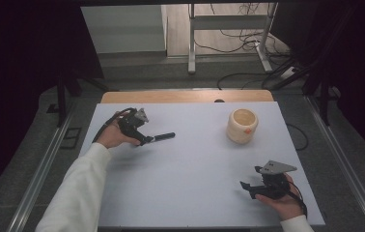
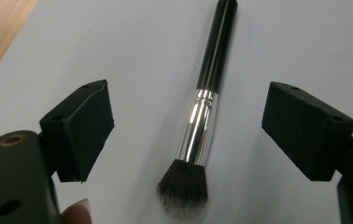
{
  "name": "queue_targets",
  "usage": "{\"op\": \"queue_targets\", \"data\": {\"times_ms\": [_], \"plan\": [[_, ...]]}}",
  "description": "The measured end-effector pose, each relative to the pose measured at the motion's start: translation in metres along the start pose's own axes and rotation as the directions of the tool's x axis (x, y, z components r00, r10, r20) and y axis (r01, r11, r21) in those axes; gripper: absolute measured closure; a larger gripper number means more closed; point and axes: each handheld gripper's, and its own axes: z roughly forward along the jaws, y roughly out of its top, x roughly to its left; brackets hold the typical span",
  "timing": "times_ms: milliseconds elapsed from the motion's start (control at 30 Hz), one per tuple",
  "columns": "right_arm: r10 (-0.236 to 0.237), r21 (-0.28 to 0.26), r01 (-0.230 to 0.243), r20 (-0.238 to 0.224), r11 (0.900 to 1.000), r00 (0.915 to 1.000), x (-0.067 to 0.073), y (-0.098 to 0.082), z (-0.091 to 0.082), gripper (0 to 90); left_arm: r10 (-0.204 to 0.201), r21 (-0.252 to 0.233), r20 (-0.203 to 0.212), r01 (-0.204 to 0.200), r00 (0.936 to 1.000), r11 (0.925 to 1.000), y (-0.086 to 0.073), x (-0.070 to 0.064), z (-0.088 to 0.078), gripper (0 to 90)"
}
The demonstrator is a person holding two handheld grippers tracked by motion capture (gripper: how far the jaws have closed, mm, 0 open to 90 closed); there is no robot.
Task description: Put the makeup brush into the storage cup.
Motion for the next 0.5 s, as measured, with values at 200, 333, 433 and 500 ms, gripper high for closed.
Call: {"op": "queue_targets", "data": {"times_ms": [200, 333, 433, 500], "plan": [[-0.001, 0.002, 0.001, 0.001, 1.0, 1.0, 0.0, 0.0, 0.0, 19.5, 0.005, 0.014, 0.012, -0.005, 0.9999, 0.9999, 0.0, 0.001, 0.006, 17.3], [-0.001, 0.003, 0.001, 0.001, 1.0, 1.0, 0.0, 0.0, 0.0, 19.4, 0.003, 0.037, 0.019, -0.003, 0.9998, 0.9993, -0.002, 0.003, 0.011, 17.2], [0.0, 0.004, 0.0, 0.0, 1.0, 1.0, 0.0, 0.0, 0.0, 19.4, 0.003, 0.049, 0.027, -0.005, 0.9996, 0.9988, -0.003, 0.003, 0.014, 17.1], [-0.001, 0.005, 0.001, 0.0, 1.0, 1.0, 0.0, 0.0, 0.0, 19.4, 0.0, 0.048, 0.032, -0.002, 0.9995, 0.9988, -0.003, 0.002, 0.015, 17.2]]}}
